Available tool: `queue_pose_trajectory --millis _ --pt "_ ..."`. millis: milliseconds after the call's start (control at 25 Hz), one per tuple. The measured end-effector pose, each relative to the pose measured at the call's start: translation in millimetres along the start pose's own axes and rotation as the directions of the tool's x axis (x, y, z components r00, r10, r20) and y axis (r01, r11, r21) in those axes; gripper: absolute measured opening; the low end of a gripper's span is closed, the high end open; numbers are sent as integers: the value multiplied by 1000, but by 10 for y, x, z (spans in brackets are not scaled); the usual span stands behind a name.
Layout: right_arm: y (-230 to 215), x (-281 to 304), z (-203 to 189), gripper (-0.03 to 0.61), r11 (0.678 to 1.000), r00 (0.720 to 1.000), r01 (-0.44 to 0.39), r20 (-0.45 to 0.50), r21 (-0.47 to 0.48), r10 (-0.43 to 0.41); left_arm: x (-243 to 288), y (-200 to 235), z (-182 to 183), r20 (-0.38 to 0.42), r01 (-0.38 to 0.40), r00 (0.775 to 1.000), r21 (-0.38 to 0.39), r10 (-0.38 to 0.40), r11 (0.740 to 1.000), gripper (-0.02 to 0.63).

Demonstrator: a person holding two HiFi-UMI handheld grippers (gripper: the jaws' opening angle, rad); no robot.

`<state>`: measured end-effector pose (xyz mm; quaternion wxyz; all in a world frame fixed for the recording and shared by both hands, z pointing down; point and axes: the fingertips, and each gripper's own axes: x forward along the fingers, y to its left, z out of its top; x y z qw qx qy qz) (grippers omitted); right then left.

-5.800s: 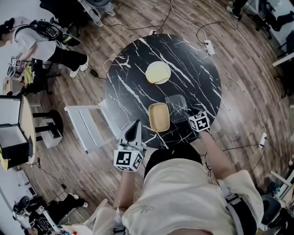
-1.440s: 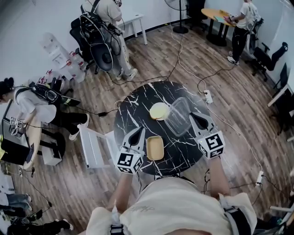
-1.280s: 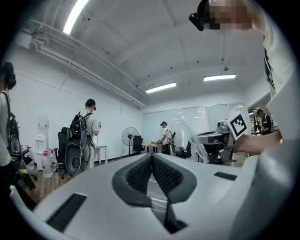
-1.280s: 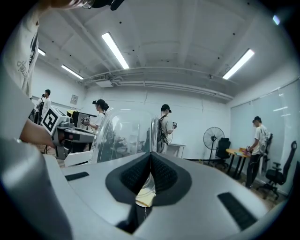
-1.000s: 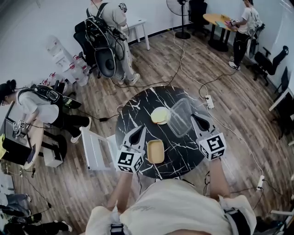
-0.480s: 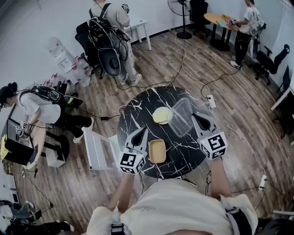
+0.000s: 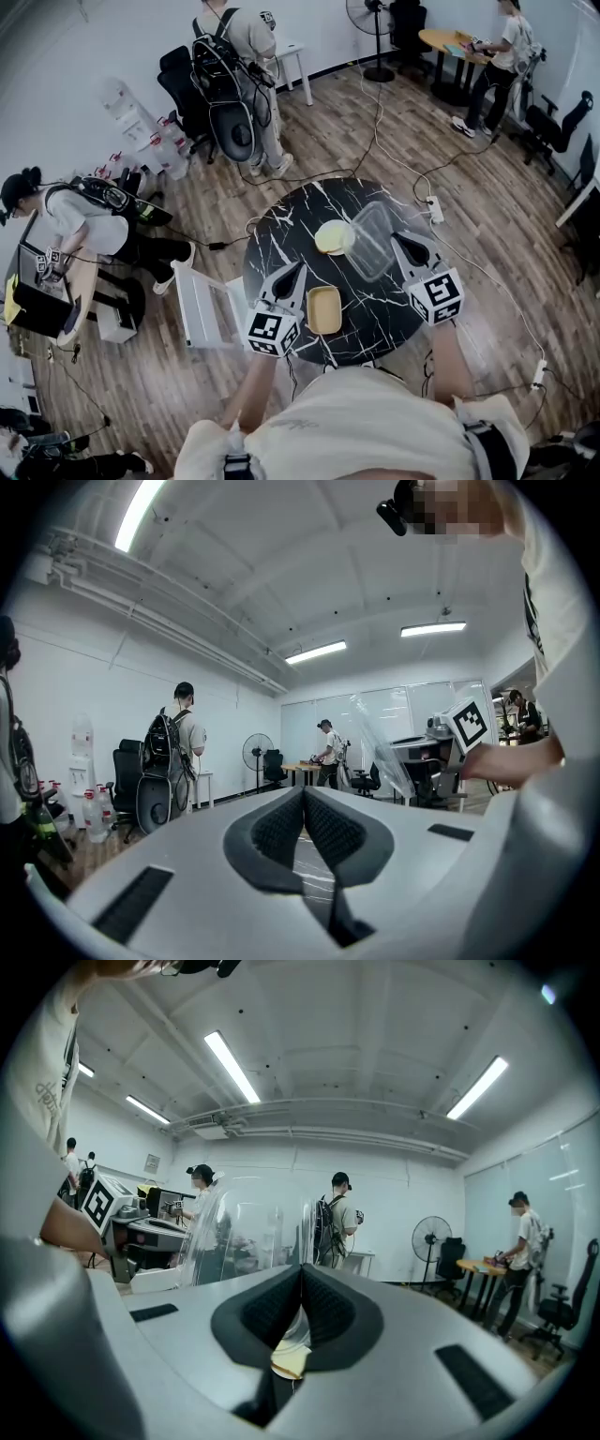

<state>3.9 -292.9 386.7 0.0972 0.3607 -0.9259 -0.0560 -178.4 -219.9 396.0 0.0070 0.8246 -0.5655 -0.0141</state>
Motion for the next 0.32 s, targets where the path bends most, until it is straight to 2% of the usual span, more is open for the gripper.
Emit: queue_pose_trajectory --millis 320 --pt "4 21 -9 9 1000 1000 -6 -1 -2 6 32 -25 35 22 14 1000 -65 -12 998 17"
